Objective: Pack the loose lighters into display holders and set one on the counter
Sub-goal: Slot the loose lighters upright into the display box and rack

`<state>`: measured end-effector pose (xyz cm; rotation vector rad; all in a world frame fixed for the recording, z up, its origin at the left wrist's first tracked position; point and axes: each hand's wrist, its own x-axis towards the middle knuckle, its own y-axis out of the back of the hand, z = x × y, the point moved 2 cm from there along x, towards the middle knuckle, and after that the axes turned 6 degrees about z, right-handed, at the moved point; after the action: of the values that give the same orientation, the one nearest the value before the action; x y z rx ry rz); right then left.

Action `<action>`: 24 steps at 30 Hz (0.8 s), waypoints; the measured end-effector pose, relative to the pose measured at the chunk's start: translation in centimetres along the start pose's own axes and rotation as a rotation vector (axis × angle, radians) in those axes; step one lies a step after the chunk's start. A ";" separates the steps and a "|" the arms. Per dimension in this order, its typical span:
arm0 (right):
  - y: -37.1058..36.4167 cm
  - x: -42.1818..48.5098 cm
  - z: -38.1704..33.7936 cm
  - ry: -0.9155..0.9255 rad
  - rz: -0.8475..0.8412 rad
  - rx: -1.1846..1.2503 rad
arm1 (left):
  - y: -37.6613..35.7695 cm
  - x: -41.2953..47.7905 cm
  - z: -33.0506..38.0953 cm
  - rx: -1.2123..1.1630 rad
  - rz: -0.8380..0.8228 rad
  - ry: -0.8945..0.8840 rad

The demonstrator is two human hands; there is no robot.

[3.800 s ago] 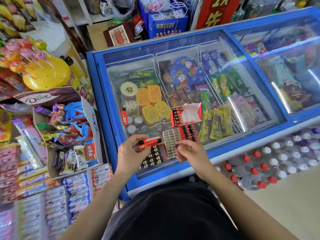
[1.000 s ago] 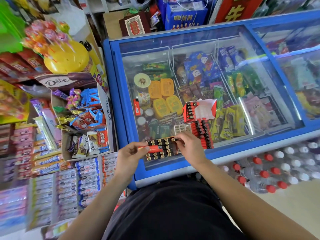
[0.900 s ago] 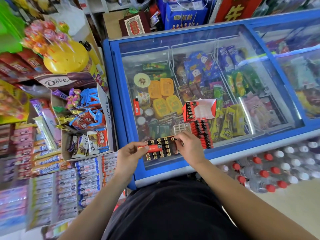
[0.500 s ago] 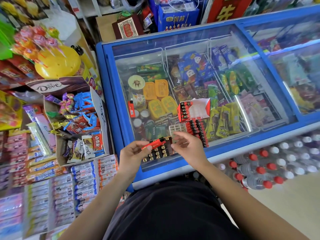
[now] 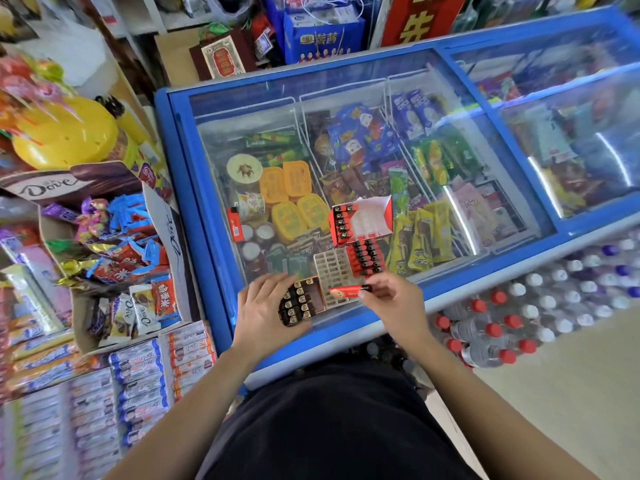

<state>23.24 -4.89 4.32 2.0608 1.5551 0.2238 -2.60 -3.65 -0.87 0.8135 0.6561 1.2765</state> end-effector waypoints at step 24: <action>-1.0 4.1 3.3 0.537 0.007 -0.554 | -1.8 -0.1 -1.3 -0.022 0.068 -0.098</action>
<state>25.19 -1.97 0.24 1.6291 1.5378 1.1490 -2.63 -3.70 -3.11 0.8808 0.5390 1.2950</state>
